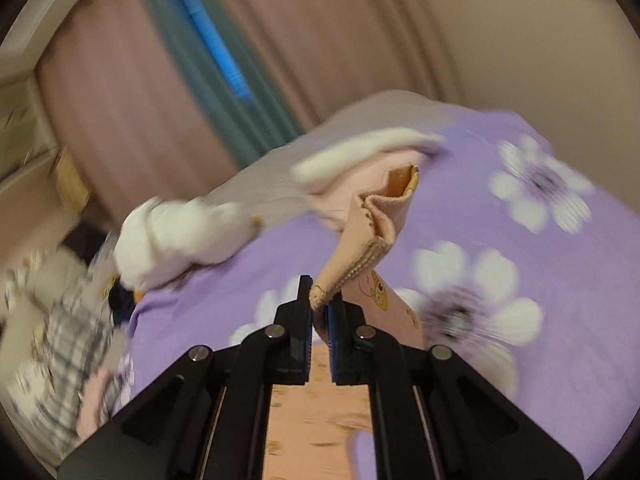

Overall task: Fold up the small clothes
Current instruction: 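Fold the held sleeve across the shirt body and release it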

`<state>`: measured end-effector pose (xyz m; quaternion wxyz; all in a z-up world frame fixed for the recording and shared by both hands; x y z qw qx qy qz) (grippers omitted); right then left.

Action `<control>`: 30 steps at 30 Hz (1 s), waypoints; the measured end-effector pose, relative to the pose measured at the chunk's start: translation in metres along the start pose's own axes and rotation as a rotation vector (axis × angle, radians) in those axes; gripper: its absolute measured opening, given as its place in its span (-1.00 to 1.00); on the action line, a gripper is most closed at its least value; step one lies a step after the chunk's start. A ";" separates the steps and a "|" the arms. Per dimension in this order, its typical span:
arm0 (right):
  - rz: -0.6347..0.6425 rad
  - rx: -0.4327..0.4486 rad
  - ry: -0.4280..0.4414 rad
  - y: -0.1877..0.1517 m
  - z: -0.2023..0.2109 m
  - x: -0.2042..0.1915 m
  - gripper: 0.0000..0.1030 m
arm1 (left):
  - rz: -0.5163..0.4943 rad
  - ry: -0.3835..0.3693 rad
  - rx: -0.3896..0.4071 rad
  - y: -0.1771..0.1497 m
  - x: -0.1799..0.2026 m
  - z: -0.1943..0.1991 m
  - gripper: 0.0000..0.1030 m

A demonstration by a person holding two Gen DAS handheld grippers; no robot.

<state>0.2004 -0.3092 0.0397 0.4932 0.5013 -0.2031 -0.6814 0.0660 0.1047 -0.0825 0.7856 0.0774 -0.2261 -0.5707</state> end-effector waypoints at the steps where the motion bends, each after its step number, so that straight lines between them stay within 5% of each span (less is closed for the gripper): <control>1: 0.061 -0.015 0.013 -0.001 -0.012 -0.032 -0.87 | 0.010 0.000 0.004 0.001 -0.005 0.001 0.99; 6: 0.291 -0.078 0.025 -0.049 -0.047 -0.103 -0.87 | 0.059 0.015 0.017 0.004 -0.033 0.002 0.99; 15: 0.717 -0.309 0.005 -0.216 -0.134 -0.179 -0.82 | 0.103 0.053 0.027 0.009 -0.062 -0.003 0.99; 20: 0.853 -0.533 0.034 -0.285 -0.156 -0.166 -0.17 | 0.090 0.030 0.022 0.019 -0.058 -0.010 0.99; 24: 0.800 -0.557 0.190 -0.267 -0.128 -0.147 -0.02 | 0.069 -0.070 0.002 0.037 -0.039 -0.020 0.99; 26: 0.701 -0.527 0.298 -0.239 -0.106 -0.129 0.23 | 0.065 -0.133 0.005 0.047 -0.027 -0.023 0.99; 30: 0.461 -0.457 0.338 -0.181 -0.082 -0.063 0.30 | 0.061 -0.278 -0.002 0.065 0.002 -0.031 0.99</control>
Point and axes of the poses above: each gripper's, at about its wrist camera, not at the fingertips, and z roughly against the way its jaws point, x to its right, y to its top, the point moved 2 cm from there along -z, roughly the way its jaws point, and after that the axes turned 7 degrees about y, right-handed, at the moved point
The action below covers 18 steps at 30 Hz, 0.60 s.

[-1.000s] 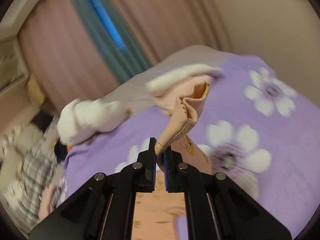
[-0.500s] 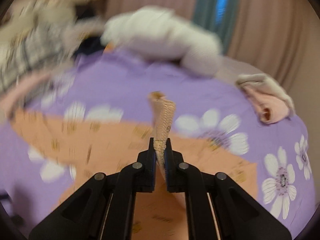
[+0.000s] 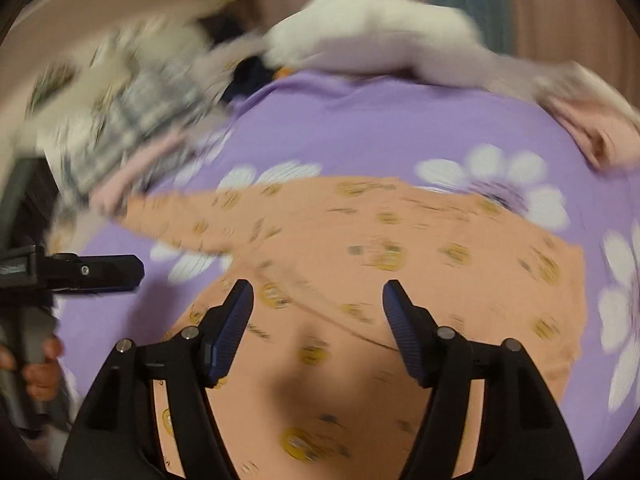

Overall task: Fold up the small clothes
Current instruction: 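Fold the held sleeve across the shirt body and release it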

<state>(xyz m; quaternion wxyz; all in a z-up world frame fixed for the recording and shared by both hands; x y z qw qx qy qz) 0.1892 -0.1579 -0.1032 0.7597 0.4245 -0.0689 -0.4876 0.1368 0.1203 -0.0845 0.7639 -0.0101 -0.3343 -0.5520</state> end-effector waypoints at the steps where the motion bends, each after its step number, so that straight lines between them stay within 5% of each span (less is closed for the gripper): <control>1: -0.045 0.008 -0.033 -0.001 0.010 0.021 0.25 | 0.001 -0.022 -0.005 0.004 0.004 -0.004 0.99; 4: -0.166 -0.005 -0.127 -0.012 0.020 0.075 -0.29 | -0.007 -0.097 0.001 0.016 0.024 -0.019 0.91; 7: -0.296 0.016 -0.120 -0.024 0.028 0.114 -0.45 | -0.004 -0.157 -0.020 0.026 0.035 -0.041 0.67; 12: -0.410 0.050 -0.096 -0.036 0.025 0.132 -0.50 | 0.033 -0.183 -0.077 0.029 0.032 -0.076 0.39; 15: -0.451 0.026 -0.121 -0.048 0.021 0.142 -0.50 | 0.040 -0.075 -0.096 0.024 0.019 -0.094 0.39; 18: -0.474 -0.013 -0.160 -0.057 0.017 0.150 -0.63 | 0.058 -0.061 -0.106 0.018 0.004 -0.100 0.26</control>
Point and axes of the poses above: each gripper's, at about its wrist camera, not at the fingertips, and z roughly against the way its jaws point, x to its right, y to its top, the point moved 2 cm from there along -z, roughly the way its jaws point, and after that the axes turned 7 degrees about y, right-handed, at the moved point
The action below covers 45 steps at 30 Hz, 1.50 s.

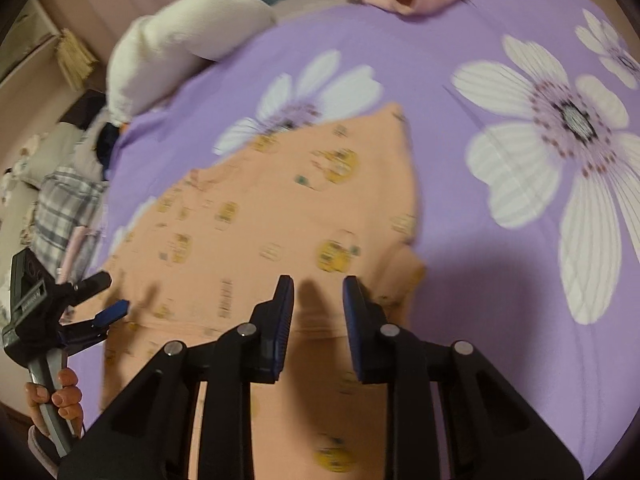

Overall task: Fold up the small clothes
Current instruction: 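Fold the held sleeve across the shirt body and release it, then grasp the other sleeve cuff with the left gripper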

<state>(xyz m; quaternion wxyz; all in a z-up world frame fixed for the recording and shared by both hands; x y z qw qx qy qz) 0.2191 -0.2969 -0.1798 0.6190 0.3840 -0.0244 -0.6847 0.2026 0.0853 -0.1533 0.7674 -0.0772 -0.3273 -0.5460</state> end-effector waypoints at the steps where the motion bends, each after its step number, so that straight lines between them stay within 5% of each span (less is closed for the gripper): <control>1: -0.007 -0.005 -0.003 -0.001 0.000 0.004 -0.71 | 0.006 -0.016 0.003 0.000 -0.002 0.003 0.26; 8: -0.016 0.031 0.069 -0.003 0.027 -0.006 -0.38 | 0.081 -0.088 0.087 0.009 -0.033 0.060 0.43; 21: 0.050 0.031 0.137 -0.038 0.061 -0.049 -0.23 | 0.518 -0.070 0.392 0.025 -0.230 0.174 0.45; 29: 0.056 0.018 0.124 -0.054 0.066 -0.059 -0.22 | 0.679 -0.178 0.462 0.044 -0.278 0.170 0.45; 37: 0.071 0.018 0.099 -0.060 0.072 -0.060 -0.22 | 0.701 -0.128 0.513 0.071 -0.283 0.165 0.44; 40: 0.065 0.017 0.094 -0.061 0.073 -0.058 -0.21 | 0.713 -0.042 0.500 0.072 -0.284 0.163 0.04; 42: 0.063 0.019 0.095 -0.062 0.074 -0.058 -0.21 | 0.725 0.012 0.469 0.072 -0.288 0.159 -0.59; 45: 0.065 0.022 0.095 -0.065 0.075 -0.057 -0.21 | 0.731 0.033 0.447 0.068 -0.293 0.158 -0.82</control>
Point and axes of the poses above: each gripper's, at about its wrist camera, not at the fingertips, and z roughly against the way its jaws point, x to its right, y to its top, the point moved 2 cm from there along -z, roughly the way its jaws point, and after that the axes turned 7 degrees about y, right-handed, at the moved point
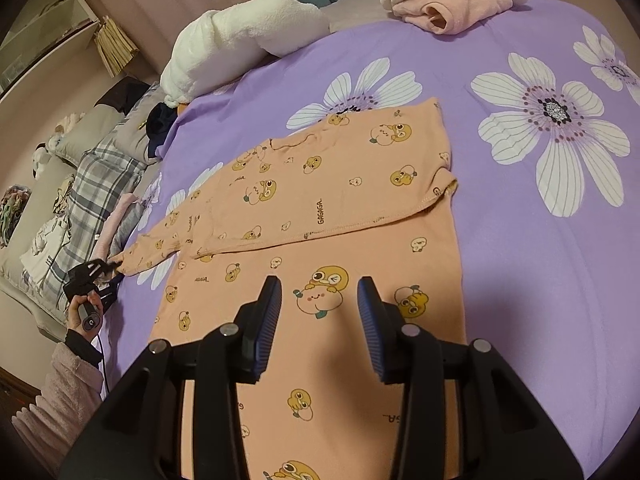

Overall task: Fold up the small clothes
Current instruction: 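Grasp the other sleeve cuff with the left gripper, then fold the held sleeve across the shirt body and release it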

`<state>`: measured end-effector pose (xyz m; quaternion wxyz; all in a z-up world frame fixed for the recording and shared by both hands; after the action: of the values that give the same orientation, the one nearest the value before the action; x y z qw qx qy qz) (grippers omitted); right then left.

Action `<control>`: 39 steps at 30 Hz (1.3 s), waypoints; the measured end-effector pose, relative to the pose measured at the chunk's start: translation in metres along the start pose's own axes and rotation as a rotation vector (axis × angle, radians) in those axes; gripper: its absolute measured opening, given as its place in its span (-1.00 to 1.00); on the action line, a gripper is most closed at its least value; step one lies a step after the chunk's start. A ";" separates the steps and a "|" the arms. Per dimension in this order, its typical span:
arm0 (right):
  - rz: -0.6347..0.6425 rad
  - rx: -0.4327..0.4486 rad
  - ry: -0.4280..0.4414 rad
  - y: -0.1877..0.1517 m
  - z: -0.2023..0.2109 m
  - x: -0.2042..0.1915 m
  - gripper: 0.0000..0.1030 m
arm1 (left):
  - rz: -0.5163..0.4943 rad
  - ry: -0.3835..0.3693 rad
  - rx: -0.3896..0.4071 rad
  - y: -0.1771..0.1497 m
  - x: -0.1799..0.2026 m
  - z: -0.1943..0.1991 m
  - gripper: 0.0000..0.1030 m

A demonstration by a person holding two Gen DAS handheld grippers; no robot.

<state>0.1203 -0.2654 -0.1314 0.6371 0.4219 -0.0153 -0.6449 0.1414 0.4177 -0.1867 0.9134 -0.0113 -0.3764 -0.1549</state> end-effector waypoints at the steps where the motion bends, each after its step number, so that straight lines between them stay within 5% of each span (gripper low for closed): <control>1: 0.002 0.001 -0.002 -0.001 0.001 0.000 -0.21 | -0.009 0.004 0.003 -0.001 0.001 0.002 -0.82; 4: -0.003 0.003 0.004 -0.003 0.002 0.000 -0.21 | -0.079 0.031 0.031 -0.006 0.012 0.015 -0.86; 13: -0.021 0.026 0.039 -0.010 0.009 0.002 -0.21 | -0.373 -0.073 0.119 -0.051 0.106 0.062 -0.86; 21: -0.038 0.063 0.068 -0.016 0.027 0.013 -0.21 | -0.652 -0.123 0.095 -0.142 0.194 0.075 -0.87; 30: -0.078 0.103 0.077 -0.025 0.046 0.035 -0.21 | -0.932 -0.103 0.002 -0.286 0.259 0.035 -0.86; 39: -0.144 0.121 0.081 -0.035 0.056 0.062 -0.13 | -1.099 0.053 -0.144 -0.399 0.243 -0.046 -0.85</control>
<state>0.0710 -0.3392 -0.1474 0.5624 0.4855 0.0019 -0.6693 0.2189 -0.0346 -0.0900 0.7042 0.1283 -0.2923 -0.6342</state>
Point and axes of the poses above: each gripper's, at about its wrist camera, not at the fingertips, and z roughly against the way its jaws point, x to its right, y to its top, the point moved 2 cm from there along -z, roughly the way its jaws point, and after that the axes turned 7 degrees about y, right-handed, at the moved point
